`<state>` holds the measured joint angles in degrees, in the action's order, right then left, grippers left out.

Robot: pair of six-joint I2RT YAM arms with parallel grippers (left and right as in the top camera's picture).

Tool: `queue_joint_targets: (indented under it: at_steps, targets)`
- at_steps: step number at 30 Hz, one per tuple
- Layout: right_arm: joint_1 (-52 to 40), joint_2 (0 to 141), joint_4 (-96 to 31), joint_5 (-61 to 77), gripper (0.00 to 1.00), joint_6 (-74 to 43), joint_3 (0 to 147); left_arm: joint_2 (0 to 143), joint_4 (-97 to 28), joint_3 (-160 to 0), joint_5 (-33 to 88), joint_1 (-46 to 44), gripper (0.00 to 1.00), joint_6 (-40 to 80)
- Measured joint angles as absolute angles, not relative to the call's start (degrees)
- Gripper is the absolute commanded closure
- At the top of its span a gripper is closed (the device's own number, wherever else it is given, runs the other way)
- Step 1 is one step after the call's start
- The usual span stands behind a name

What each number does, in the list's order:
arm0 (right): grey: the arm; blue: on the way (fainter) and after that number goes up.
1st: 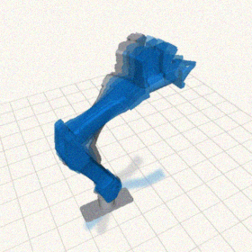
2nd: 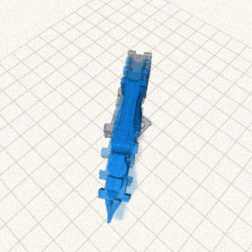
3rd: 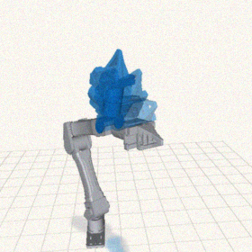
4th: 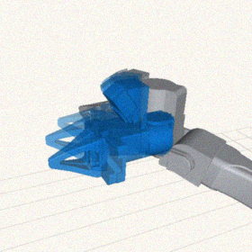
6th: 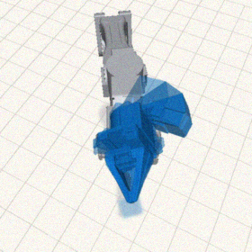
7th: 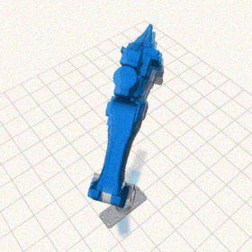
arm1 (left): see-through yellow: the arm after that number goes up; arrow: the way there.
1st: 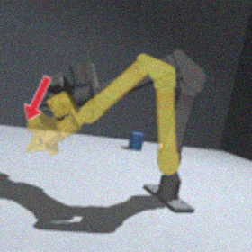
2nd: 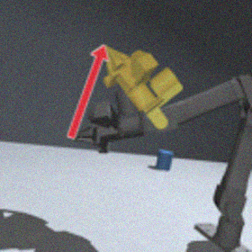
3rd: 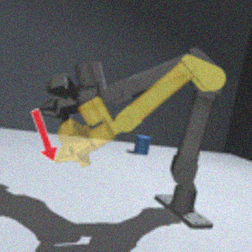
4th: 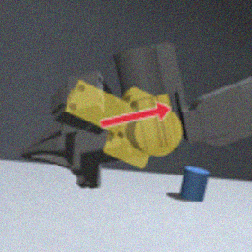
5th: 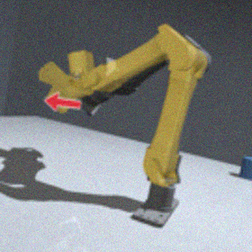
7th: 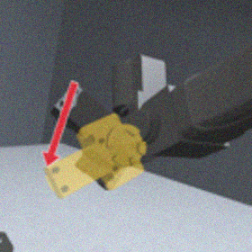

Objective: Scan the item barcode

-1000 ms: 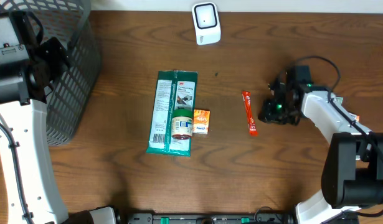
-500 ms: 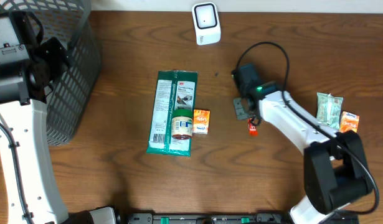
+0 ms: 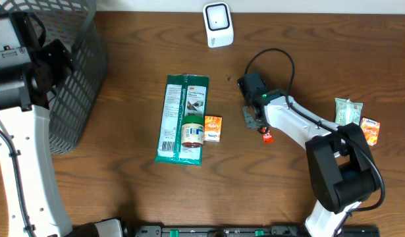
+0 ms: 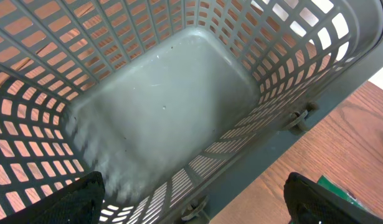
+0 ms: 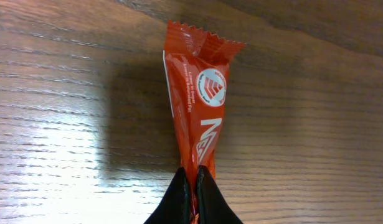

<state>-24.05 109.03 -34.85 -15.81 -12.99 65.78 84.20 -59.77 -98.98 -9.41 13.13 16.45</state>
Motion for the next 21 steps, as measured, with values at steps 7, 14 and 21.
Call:
queue_joint_targets:
  at_steps: [7,14,21]
  targets:
    - [-19.99,107.02,-36.56,5.56,0.99,-12.34,66.7,84.2,-59.77,-98.98,-9.39,13.13,0.08,16.45]
    - [-15.44,94.28,-37.76,34.65,0.99,-11.03,67.37,84.2,-59.77,-98.98,-9.39,13.13,0.08,16.45]
    - [-5.74,88.58,-40.82,36.77,0.69,-4.73,63.86,84.2,-59.77,-98.98,-9.41,13.13,0.08,16.45]
